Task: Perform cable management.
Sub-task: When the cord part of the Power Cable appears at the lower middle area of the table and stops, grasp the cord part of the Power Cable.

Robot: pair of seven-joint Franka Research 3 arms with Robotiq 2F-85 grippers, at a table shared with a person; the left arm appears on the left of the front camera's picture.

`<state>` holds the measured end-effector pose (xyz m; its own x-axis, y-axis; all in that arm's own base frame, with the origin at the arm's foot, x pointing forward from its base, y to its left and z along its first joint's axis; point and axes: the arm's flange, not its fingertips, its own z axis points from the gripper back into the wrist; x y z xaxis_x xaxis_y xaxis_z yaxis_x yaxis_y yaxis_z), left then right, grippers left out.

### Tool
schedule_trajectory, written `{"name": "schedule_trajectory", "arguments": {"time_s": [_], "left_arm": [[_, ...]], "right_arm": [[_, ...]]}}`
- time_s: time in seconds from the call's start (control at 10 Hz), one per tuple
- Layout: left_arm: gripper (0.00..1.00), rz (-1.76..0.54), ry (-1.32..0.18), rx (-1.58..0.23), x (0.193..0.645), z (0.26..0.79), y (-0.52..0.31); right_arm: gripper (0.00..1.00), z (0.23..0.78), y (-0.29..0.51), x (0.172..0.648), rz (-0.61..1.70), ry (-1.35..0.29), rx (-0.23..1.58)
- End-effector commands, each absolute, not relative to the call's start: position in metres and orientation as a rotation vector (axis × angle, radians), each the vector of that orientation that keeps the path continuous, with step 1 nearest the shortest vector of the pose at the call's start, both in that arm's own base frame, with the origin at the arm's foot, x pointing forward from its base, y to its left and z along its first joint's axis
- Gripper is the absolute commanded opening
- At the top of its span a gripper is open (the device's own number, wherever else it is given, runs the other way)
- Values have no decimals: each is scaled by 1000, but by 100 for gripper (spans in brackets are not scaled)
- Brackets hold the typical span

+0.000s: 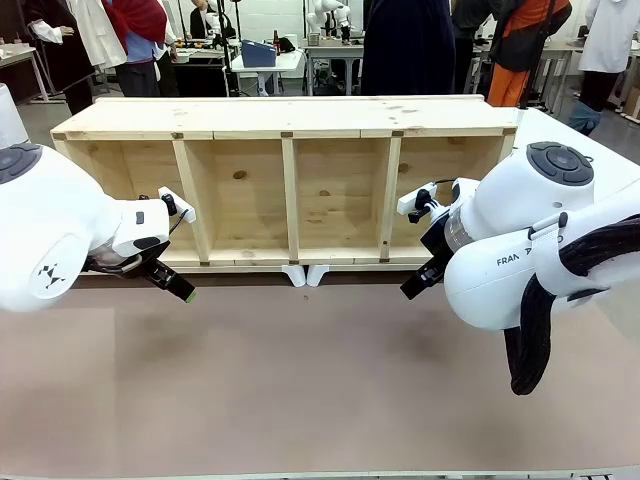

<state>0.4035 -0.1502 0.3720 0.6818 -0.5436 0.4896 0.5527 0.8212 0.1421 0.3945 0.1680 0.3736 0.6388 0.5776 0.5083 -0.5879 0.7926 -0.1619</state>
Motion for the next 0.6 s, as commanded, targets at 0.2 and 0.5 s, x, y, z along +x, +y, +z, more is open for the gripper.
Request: {"name": "schedule_trajectory", "arguments": {"time_s": [0.2,0.5], "left_arm": [[100,-614,-544,-18,404,372,-150],[100,-614,-544,-18,404,372,-150]], "right_arm": [[100,374,168,395,664,-573,20],[100,374,168,395,664,-573,20]]}}
